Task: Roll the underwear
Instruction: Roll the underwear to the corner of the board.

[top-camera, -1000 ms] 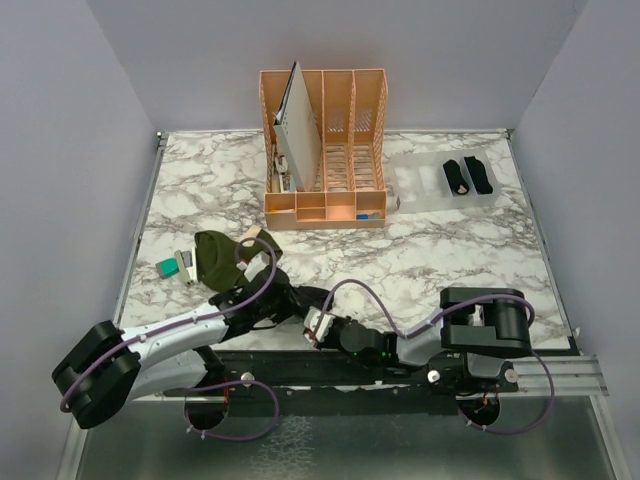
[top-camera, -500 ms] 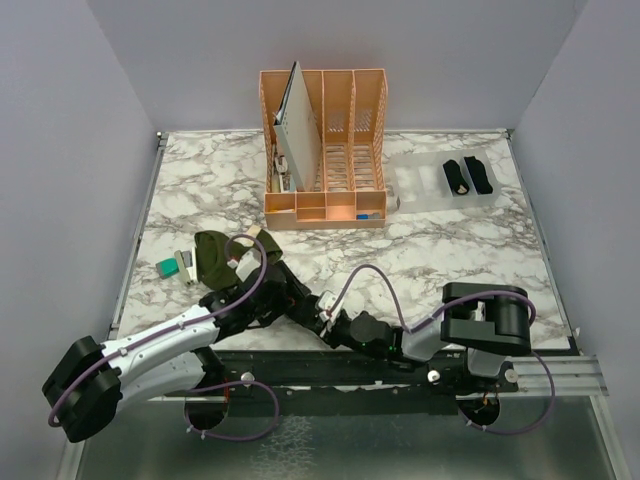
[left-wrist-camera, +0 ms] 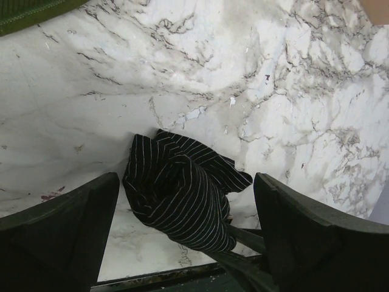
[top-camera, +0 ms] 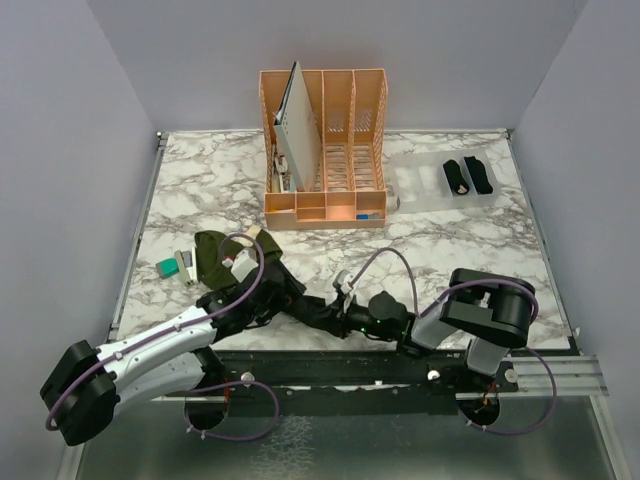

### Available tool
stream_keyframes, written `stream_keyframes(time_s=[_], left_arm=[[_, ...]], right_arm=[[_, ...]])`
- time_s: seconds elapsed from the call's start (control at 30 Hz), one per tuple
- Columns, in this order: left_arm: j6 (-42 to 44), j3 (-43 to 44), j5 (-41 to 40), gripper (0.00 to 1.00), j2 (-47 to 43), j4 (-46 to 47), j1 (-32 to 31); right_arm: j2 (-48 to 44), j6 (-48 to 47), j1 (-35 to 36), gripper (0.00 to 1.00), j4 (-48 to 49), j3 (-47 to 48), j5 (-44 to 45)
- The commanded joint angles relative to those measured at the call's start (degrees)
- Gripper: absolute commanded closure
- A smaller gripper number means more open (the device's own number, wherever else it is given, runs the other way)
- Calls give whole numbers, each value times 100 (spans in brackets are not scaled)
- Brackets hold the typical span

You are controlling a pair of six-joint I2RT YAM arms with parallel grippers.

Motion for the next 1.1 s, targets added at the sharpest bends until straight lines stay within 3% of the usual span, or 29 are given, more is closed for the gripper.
stream_keyframes(time_s=[0.0, 0.23, 0.4, 0.57, 0.67, 0.83, 0.93, 0.97, 1.07], left_arm=[[72, -290, -233, 1, -355, 427, 4], [462, -899, -17, 1, -1023, 1336, 2], [591, -1165, 268, 2, -1327, 1371, 3], [518, -1472, 743, 5, -1190, 1657, 3], [553, -1640, 1207, 17, -910, 2308, 2], [435, -1508, 1221, 16, -357, 2212, -3], [357, -1496, 1146, 26, -55, 2348, 4], [347, -1372, 1034, 51, 245, 2281, 1], [406, -1197, 964, 61, 486, 2044, 4]], right_arm=[[183, 781, -367, 99, -299, -328, -1017], [247, 1383, -575, 99, -309, -235, -1214], [378, 1863, -863, 98, -620, -124, -1209], [539, 2160, -989, 98, -604, -83, -1230], [721, 2305, -1017, 98, -585, -67, -1083], [877, 2508, -1088, 97, -282, -175, -1041], [910, 2519, -1097, 96, -235, -174, -1091], [784, 2539, -1103, 86, -453, -156, -973], [533, 2145, -1103, 78, -434, -134, -1336]])
